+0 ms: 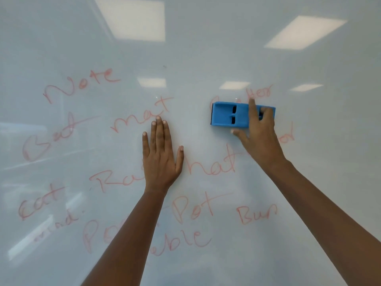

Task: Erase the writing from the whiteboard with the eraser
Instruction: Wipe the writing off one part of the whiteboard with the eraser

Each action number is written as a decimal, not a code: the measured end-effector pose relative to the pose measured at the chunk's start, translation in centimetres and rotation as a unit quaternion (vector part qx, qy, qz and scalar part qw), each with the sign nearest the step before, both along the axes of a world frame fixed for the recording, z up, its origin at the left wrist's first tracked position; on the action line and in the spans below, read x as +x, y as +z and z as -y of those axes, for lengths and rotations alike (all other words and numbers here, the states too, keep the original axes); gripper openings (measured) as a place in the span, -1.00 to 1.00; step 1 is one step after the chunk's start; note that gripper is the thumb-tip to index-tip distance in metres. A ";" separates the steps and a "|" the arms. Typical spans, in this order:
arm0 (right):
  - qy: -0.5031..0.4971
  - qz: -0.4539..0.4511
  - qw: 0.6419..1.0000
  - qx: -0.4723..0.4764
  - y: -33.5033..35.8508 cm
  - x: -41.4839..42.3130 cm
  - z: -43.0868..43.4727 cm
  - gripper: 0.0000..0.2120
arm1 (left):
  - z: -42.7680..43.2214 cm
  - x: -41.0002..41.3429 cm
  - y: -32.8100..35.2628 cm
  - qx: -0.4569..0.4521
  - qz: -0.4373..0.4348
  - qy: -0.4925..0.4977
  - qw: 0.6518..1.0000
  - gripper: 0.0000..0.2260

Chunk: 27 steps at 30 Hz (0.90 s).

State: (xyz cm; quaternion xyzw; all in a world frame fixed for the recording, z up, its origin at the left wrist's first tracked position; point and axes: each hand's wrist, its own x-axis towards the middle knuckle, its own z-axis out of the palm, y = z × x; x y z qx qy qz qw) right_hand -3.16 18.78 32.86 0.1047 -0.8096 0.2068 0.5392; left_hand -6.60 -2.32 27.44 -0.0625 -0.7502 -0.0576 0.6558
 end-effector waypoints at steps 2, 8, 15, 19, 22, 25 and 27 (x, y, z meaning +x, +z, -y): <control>-0.025 0.004 0.999 0.029 -0.6 -0.1 -0.6 -0.29 | 0.1 -0.1 0.0 -0.003 -0.005 0.002 1.000 -0.43; -0.072 -0.115 0.986 0.100 -1.3 -0.1 -2.5 -0.44 | 0.1 -0.1 0.0 -0.004 -0.010 -0.001 1.000 -0.44; -0.005 -0.148 0.923 0.356 -3.3 -1.3 -4.2 -0.42 | 0.1 -0.1 -0.1 -0.001 -0.009 -0.004 1.000 -0.45; -0.054 -0.184 0.947 0.259 3.4 -2.7 -6.0 -0.36 | 0.1 -0.1 -0.1 -0.002 -0.009 -0.002 1.000 -0.45; -0.076 -0.147 0.984 0.064 7.7 -3.7 -7.7 -0.35 | 0.0 0.0 -0.1 0.000 -0.010 -0.002 1.000 -0.45; -0.096 -0.142 0.985 0.004 7.5 -4.0 -6.7 -0.39 | 0.0 0.0 -0.2 0.002 -0.008 -0.017 1.000 -0.46; -0.087 -0.161 0.980 0.073 4.5 -3.9 -4.9 -0.43 | 0.2 0.1 -0.3 0.004 -0.011 -0.039 0.999 -0.46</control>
